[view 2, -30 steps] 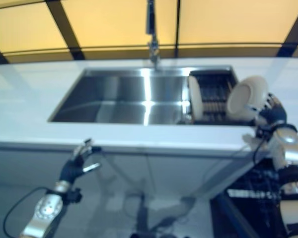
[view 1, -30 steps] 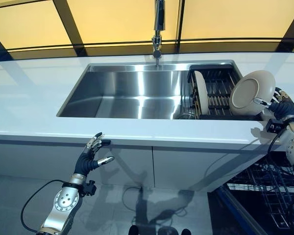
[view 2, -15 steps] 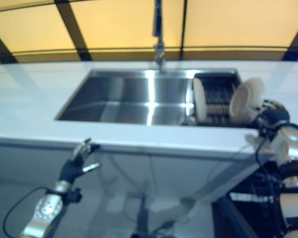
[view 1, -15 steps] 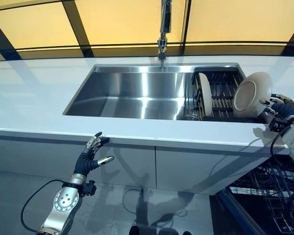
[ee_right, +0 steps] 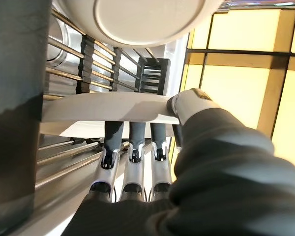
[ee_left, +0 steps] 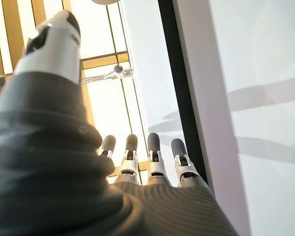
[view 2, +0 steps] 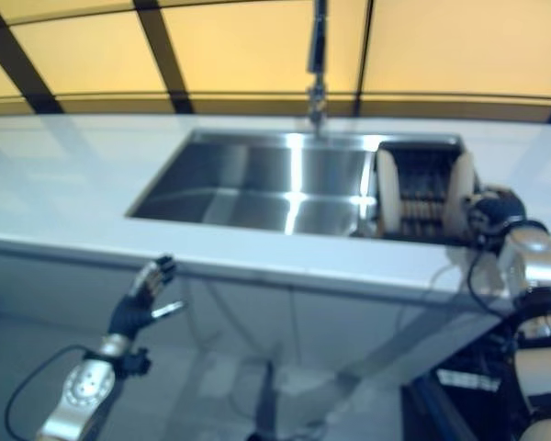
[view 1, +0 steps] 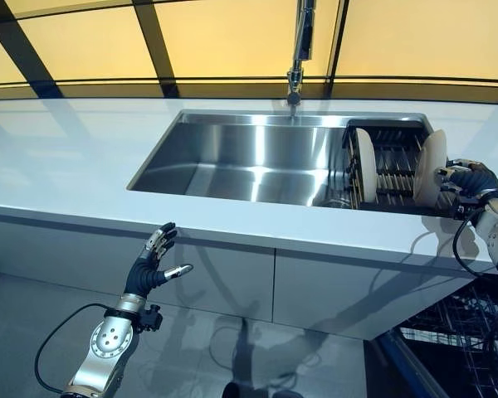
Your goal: Take plates into dishwasher
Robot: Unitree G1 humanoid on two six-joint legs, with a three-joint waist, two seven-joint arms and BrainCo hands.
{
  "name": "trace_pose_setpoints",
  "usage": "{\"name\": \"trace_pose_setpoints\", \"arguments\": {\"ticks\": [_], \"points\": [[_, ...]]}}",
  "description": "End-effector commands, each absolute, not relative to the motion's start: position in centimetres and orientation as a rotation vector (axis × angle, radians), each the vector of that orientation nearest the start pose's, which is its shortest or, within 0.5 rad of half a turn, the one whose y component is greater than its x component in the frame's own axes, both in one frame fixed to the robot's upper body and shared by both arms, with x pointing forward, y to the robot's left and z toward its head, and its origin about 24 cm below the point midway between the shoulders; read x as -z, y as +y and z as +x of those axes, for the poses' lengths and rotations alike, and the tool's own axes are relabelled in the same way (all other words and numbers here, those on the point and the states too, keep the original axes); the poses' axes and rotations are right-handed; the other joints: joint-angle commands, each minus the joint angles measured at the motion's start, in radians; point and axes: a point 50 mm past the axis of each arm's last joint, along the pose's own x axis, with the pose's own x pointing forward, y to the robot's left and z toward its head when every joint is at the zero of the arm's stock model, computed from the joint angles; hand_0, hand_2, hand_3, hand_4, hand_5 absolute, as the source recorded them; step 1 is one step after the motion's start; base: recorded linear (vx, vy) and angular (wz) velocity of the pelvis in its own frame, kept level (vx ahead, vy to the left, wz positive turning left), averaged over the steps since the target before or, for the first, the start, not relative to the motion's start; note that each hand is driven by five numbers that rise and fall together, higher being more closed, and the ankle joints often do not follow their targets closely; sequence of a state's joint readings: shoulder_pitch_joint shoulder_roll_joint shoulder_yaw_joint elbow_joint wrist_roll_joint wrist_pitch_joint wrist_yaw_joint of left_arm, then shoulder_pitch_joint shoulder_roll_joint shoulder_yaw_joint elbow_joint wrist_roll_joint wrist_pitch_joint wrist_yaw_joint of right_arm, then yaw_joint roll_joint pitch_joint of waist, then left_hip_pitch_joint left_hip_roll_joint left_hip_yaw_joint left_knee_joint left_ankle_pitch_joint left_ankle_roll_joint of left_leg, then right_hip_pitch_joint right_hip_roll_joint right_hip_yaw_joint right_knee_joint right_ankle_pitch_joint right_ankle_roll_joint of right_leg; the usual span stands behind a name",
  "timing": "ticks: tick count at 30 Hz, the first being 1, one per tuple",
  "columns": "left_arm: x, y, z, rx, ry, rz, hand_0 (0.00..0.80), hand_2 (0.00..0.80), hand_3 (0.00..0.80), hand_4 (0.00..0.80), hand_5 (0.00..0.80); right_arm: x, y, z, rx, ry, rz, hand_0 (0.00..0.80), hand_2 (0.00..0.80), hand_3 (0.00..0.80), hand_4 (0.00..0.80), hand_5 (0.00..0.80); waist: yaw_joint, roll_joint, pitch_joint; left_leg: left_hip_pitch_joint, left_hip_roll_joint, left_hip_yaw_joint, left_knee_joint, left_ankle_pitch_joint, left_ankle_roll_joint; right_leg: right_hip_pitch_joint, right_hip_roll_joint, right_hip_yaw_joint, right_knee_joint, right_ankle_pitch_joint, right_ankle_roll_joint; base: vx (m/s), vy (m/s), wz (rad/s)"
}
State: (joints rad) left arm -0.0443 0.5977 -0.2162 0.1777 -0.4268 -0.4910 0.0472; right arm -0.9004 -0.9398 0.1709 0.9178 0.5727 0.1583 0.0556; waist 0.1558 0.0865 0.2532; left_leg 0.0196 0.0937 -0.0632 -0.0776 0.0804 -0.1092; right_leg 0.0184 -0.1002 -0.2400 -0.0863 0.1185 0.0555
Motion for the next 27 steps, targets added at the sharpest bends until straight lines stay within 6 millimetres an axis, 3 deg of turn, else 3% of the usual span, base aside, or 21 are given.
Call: {"name": "trace_pose_setpoints", "arguments": {"ticks": [1,6,15,27], "points": [[-9.7,22.3,25.6,0.152,-0.406,0.151,0.000,0.000,0.000,0.000,0.000,-23.7,-37.1,35.0,0.385,0.036,-0.337,0.800,0.800,0.800,0.800,0.800,0.002,-0.064,-0.031,-0.021,-0.006,0.040,-0.010,0.015,0.016,0.023,-0.043,-0.003,0.019,-0.025,0.014,0.000,0.000,0.00],[-9.4,22.2,25.5,0.150,-0.396,0.150,0.000,0.000,0.000,0.000,0.000,-24.1,-36.7,35.1,0.378,0.001,-0.342,0.800,0.800,0.800,0.800,0.800,-0.001,-0.069,-0.042,-0.014,-0.004,0.045,-0.010,0.012,0.016,0.030,-0.041,0.001,0.015,-0.025,0.016,0.000,0.000,0.00],[-8.5,22.3,25.0,0.147,-0.366,0.149,0.000,0.000,0.000,0.000,0.000,-26.6,-34.7,35.4,0.321,-0.148,-0.322,0.800,0.800,0.800,0.800,0.800,-0.013,-0.095,-0.088,0.011,-0.004,0.057,-0.010,-0.003,0.017,0.052,-0.038,0.015,0.009,-0.030,0.021,0.020,0.031,-0.01],[-6.9,22.9,24.4,0.149,-0.295,0.143,0.000,0.000,0.000,0.000,0.000,-29.4,-34.7,34.8,0.276,-0.236,-0.280,0.800,0.800,0.800,0.800,0.800,-0.022,-0.128,-0.157,0.045,-0.003,0.079,-0.010,-0.025,0.022,0.079,-0.032,0.035,-0.001,-0.036,0.026,0.027,0.045,-0.02]]}}
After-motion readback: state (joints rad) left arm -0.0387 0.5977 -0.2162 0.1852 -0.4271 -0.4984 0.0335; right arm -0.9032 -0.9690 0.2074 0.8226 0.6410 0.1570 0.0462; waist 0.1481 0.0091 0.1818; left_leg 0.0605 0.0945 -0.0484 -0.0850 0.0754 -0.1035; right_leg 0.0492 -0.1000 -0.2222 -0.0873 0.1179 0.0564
